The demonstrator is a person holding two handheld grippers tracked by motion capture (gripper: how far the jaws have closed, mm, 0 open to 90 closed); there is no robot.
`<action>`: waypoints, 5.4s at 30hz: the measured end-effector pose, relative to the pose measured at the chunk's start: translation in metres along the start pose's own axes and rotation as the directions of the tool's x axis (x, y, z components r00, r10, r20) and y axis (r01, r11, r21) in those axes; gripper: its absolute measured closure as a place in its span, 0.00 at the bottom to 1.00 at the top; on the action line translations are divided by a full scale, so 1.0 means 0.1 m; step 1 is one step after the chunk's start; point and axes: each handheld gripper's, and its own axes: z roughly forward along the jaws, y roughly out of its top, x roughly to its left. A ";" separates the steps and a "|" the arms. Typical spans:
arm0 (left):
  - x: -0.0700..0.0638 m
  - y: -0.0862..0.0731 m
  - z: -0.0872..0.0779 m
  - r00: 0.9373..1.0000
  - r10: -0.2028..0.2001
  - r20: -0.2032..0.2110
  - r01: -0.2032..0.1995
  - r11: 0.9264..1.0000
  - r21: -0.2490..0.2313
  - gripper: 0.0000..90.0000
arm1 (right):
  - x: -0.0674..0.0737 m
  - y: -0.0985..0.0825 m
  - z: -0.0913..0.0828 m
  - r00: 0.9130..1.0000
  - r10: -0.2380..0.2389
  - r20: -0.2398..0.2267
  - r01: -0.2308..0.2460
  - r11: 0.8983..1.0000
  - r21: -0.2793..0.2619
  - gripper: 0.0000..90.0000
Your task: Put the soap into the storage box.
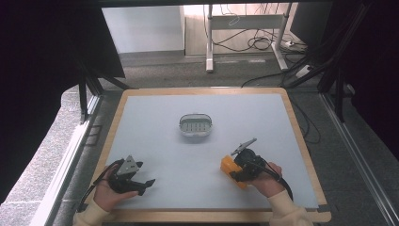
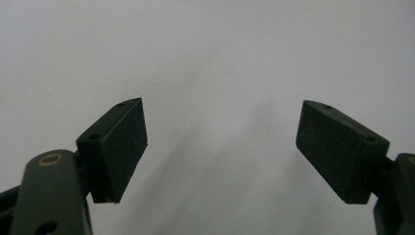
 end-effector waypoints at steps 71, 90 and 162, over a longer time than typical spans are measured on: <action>-0.02 0.02 -0.01 1.000 0.003 -0.002 -0.003 1.000 -0.008 0.21 | -0.17 0.25 -0.40 0.993 -0.113 -0.037 0.108 0.985 -0.133 0.68; -0.01 0.02 0.00 1.000 0.002 -0.002 -0.002 1.000 -0.004 0.21 | -0.29 0.39 -0.45 0.993 -0.113 -0.033 0.107 0.984 -0.140 0.68; 0.01 0.01 -0.01 1.000 -0.005 -0.002 0.005 1.000 -0.008 0.21 | -0.47 1.10 -0.48 0.955 -0.296 -0.031 0.287 0.943 -0.171 0.68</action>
